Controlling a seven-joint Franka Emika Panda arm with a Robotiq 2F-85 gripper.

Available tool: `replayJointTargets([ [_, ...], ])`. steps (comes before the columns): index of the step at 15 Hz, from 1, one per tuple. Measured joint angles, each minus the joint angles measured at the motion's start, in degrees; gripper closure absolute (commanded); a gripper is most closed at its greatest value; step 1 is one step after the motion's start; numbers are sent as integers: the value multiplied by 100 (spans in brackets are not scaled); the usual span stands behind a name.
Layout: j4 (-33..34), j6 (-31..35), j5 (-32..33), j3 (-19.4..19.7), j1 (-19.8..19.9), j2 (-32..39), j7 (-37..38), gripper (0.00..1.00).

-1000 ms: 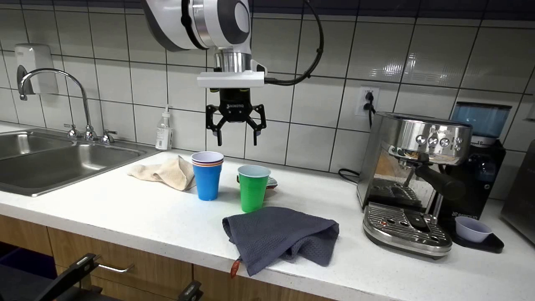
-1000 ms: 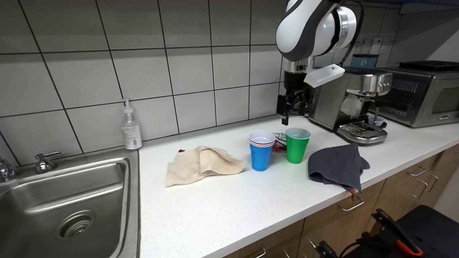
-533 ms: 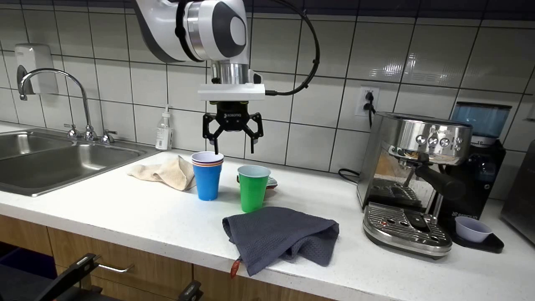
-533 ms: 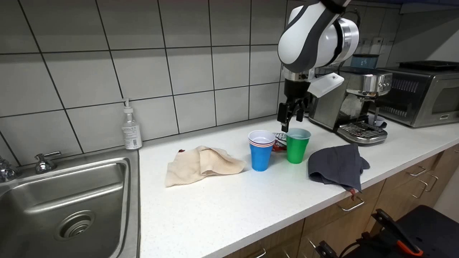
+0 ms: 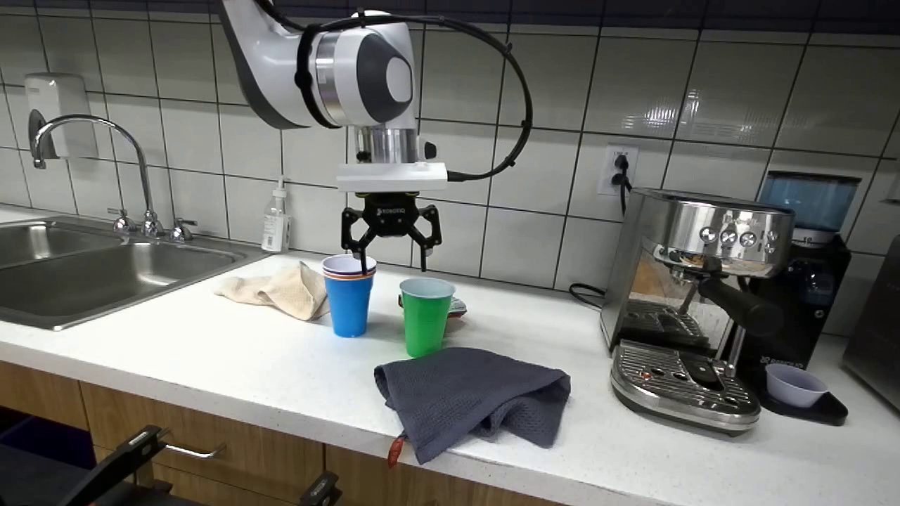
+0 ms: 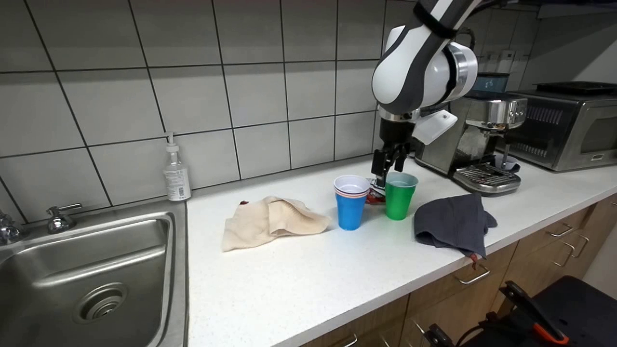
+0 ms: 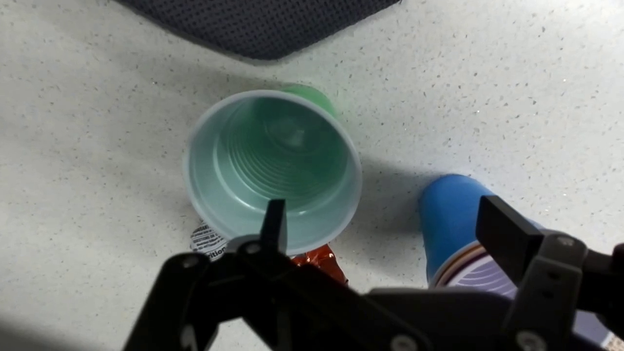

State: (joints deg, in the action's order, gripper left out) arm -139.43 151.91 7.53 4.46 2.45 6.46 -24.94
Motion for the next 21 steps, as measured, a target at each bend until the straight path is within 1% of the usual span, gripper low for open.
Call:
replayJointTargets([
  [8, 1, 258, 0, -5, 27, 327, -151, 0],
  [18, 6, 327, 15, -6, 179, 591, -171, 0],
  [19, 6, 327, 15, -6, 186, 592, -171, 25],
  [20, 8, 327, 16, -6, 194, 592, -171, 26],
  [21, 9, 327, 16, -6, 201, 592, -171, 35],
])
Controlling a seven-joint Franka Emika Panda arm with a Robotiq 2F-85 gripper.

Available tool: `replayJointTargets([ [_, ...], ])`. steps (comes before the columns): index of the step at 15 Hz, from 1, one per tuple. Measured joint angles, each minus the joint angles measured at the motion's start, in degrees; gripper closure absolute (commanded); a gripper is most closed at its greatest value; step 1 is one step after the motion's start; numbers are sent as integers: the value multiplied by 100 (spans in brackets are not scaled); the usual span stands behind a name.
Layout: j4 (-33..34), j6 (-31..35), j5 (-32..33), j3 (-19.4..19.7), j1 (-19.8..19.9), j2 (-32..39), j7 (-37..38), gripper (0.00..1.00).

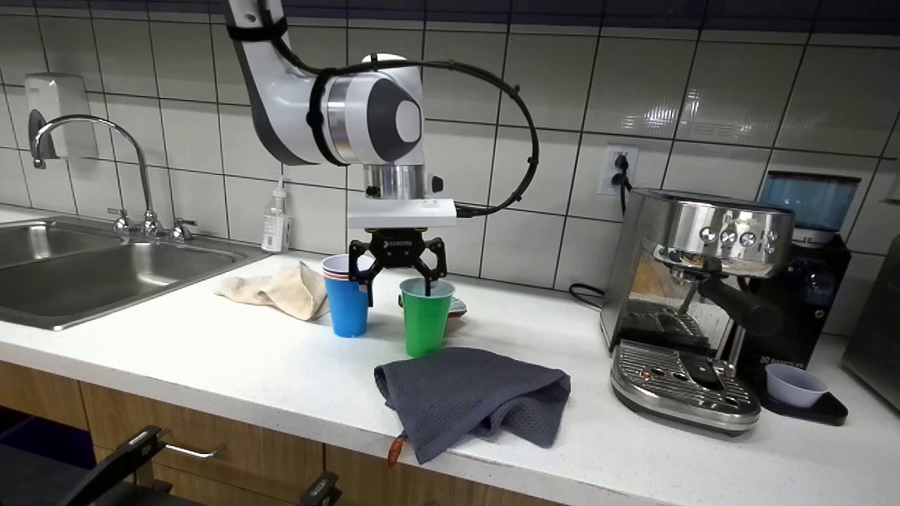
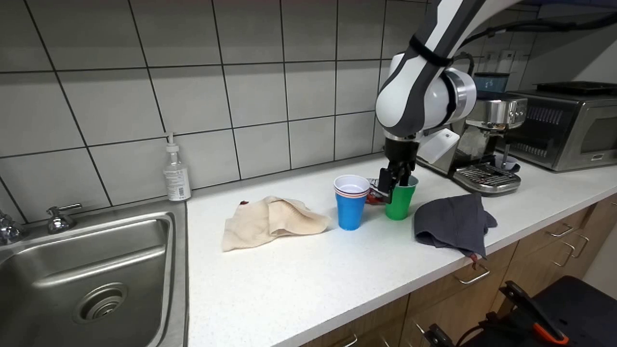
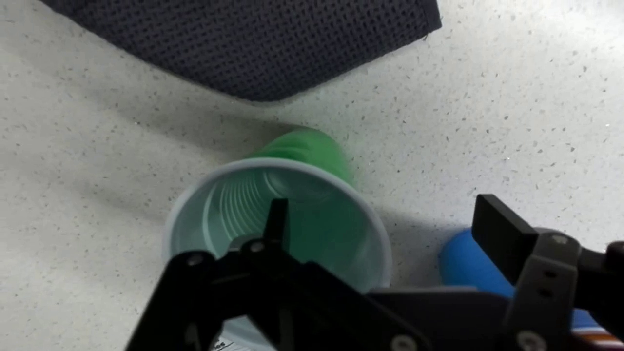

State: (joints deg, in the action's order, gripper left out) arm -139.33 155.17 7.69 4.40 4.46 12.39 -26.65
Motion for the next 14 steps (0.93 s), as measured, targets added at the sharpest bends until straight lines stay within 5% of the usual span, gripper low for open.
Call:
replayJointTargets([
  [8, 7, 0, 0, 0, 29, 0, 0, 97],
  [14, 57, 1, 8, 4, 96, 0, 0, 99],
])
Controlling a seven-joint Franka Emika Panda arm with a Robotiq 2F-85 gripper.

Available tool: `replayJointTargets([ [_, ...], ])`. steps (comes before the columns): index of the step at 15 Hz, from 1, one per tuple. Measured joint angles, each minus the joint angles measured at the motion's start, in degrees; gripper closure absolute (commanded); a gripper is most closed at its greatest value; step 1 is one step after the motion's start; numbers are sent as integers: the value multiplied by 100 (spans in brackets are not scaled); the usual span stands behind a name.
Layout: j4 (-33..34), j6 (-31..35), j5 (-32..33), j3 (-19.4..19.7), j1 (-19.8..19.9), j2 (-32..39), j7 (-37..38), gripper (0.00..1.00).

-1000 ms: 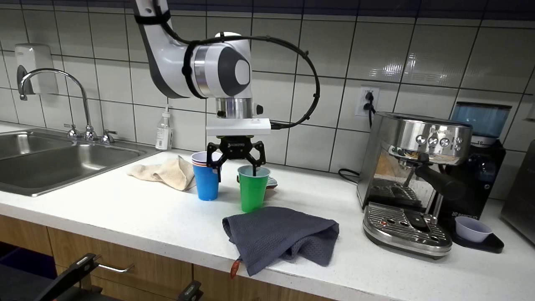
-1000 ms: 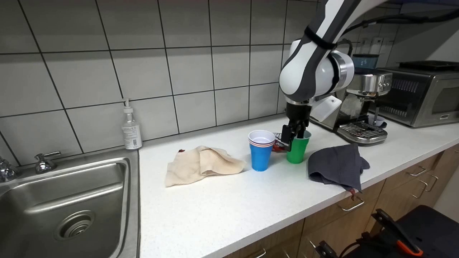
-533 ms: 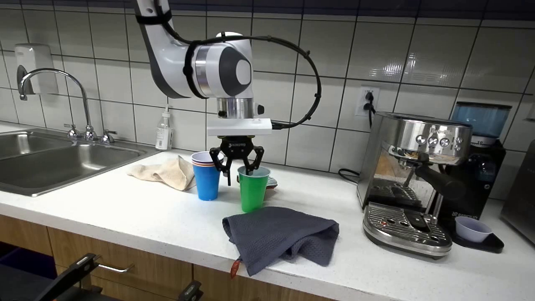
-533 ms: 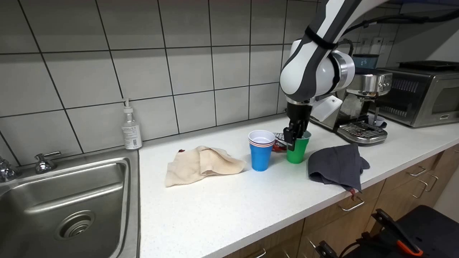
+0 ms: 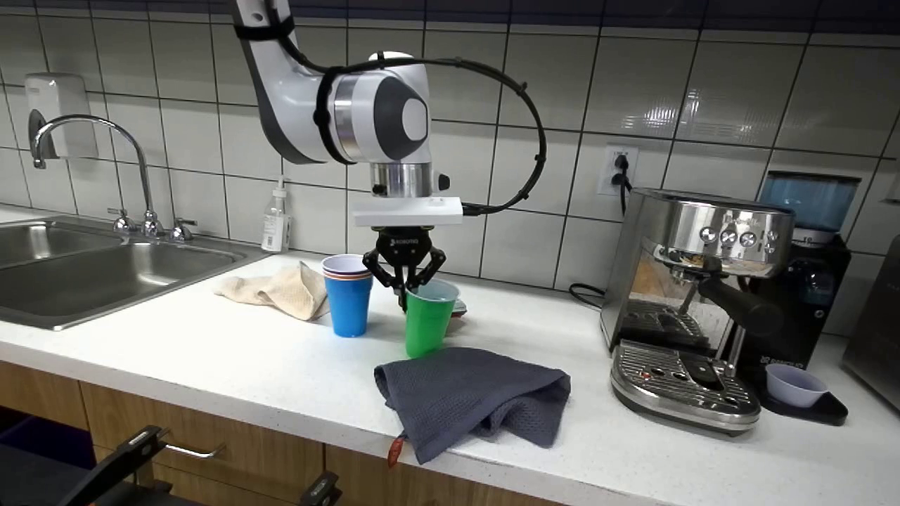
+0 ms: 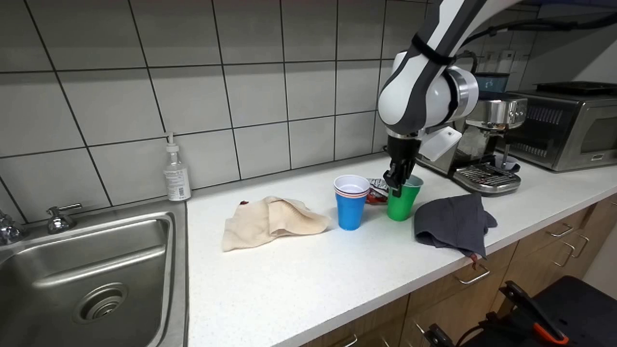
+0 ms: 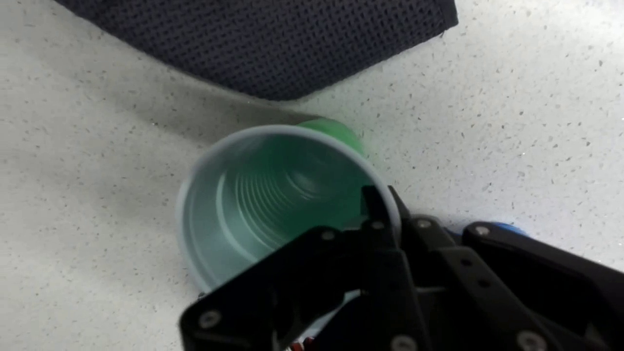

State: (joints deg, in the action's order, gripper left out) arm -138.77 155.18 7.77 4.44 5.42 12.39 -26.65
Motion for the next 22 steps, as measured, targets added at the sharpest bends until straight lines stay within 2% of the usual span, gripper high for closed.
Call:
replayJointTargets([
  [11, 199, -3, 157, 53, 75, -97, 1, 99],
  [22, 266, -22, -5, 53, 82, -745, 8, 99],
])
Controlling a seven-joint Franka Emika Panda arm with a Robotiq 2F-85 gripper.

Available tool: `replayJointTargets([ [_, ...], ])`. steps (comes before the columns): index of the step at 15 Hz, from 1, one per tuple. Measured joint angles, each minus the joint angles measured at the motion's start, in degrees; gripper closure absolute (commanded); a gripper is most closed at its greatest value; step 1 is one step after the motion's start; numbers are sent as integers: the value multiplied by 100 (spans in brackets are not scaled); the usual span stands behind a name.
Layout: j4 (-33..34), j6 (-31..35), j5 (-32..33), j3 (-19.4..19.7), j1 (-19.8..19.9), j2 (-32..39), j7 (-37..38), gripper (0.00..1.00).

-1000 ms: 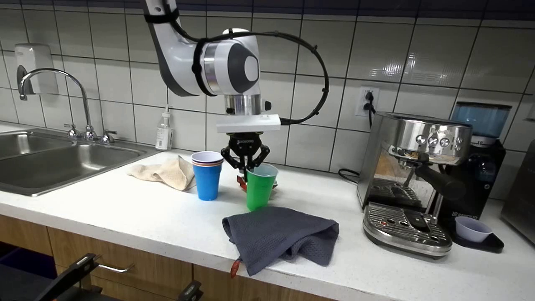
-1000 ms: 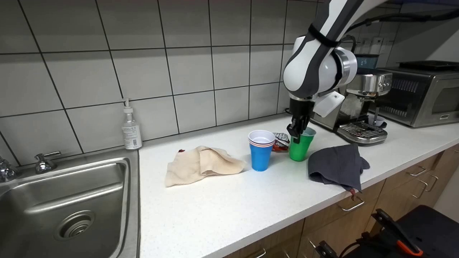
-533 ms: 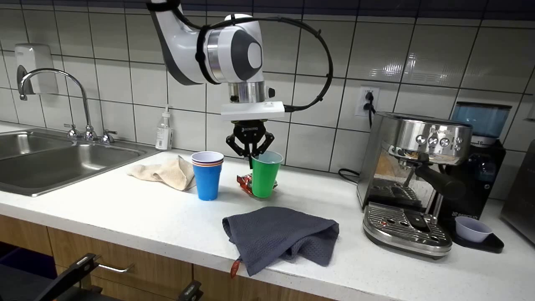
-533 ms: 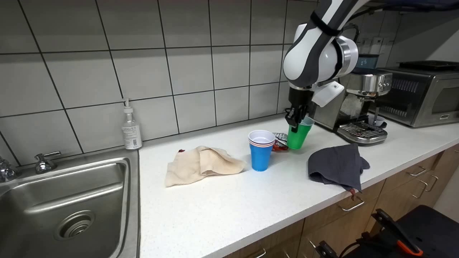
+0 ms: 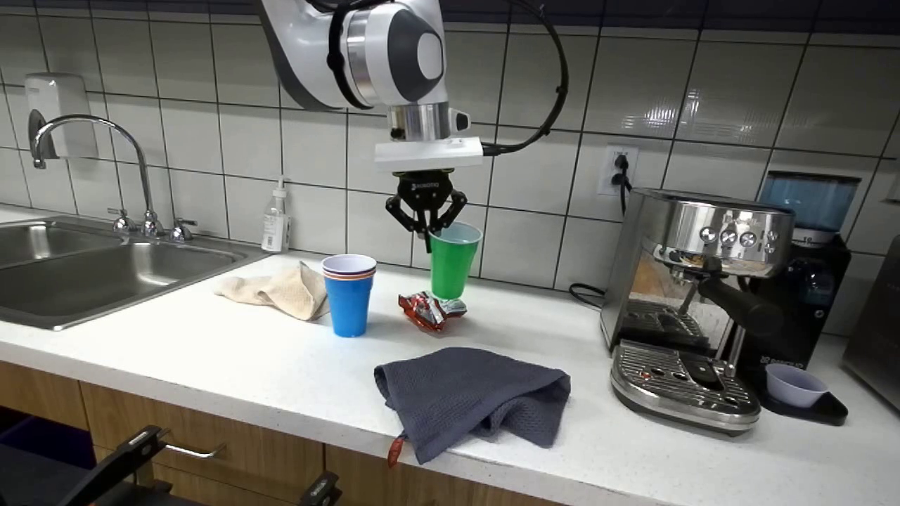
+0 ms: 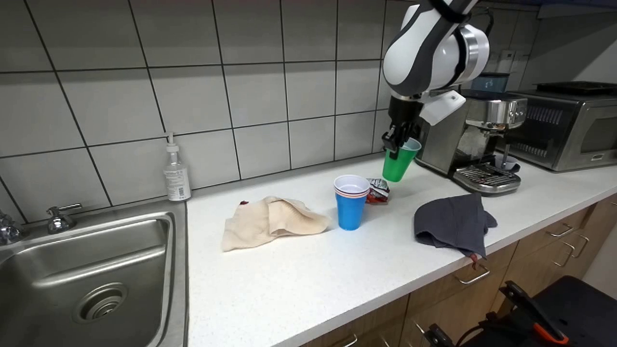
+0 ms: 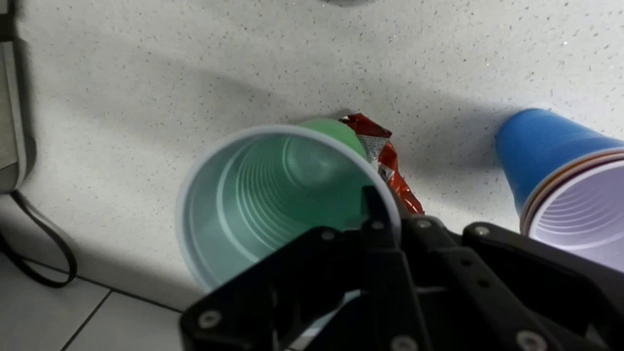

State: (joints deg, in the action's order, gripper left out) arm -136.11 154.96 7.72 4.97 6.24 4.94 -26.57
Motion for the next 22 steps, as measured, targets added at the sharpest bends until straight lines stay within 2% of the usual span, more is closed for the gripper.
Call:
replayJointTargets([
  [12, -227, -69, -28, -7, -214, -885, -4, 99],
  [22, -360, -673, -76, -37, -629, -1371, -8, 99],
])
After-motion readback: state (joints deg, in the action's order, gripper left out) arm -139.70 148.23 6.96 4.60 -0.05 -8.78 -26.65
